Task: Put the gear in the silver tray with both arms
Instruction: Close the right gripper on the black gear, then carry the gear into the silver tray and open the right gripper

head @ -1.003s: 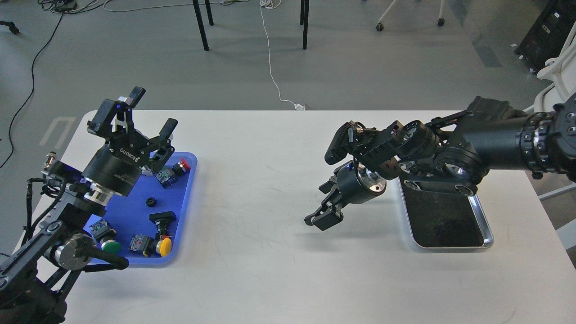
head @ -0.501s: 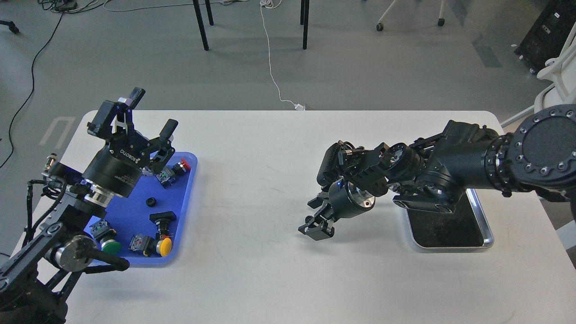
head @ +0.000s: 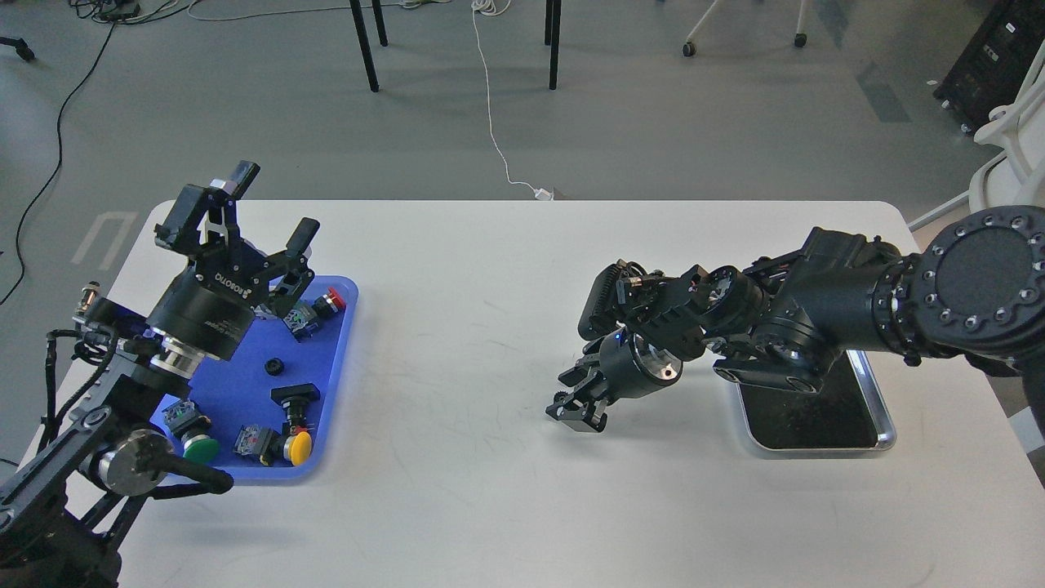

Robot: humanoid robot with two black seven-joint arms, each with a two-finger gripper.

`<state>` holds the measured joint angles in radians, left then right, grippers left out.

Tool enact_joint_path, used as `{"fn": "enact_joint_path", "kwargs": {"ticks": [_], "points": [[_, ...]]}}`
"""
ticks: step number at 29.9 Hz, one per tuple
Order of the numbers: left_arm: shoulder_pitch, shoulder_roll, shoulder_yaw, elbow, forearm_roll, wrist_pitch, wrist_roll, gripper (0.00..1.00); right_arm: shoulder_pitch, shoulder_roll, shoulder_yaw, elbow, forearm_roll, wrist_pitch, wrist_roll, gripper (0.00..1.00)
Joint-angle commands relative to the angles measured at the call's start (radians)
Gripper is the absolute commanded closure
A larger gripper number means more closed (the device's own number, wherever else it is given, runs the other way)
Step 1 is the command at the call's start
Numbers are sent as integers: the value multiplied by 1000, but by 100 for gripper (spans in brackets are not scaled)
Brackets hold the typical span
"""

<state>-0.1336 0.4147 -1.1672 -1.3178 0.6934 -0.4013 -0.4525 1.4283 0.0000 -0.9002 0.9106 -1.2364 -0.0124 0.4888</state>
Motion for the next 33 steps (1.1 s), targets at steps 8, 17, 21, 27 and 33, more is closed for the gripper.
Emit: {"fn": "enact_joint_path", "kwargs": {"ticks": [8, 17, 21, 27, 33], "points": [[0, -1, 0, 0, 0, -2, 0, 2, -14, 0, 0, -4, 0, 2, 0, 81], [2, -1, 1, -1, 0, -2, 0, 2, -9, 0, 0, -2, 1, 3, 0, 85], [12, 1, 1, -1, 2, -4, 0, 2, 7, 0, 6, 4, 3, 0, 0, 85], [14, -1, 3, -1, 2, -4, 0, 2, 84, -96, 11, 34, 1, -1, 0, 84], [12, 1, 3, -3, 0, -4, 0, 2, 139, -285, 14, 123, -2, -1, 0, 84]]}}
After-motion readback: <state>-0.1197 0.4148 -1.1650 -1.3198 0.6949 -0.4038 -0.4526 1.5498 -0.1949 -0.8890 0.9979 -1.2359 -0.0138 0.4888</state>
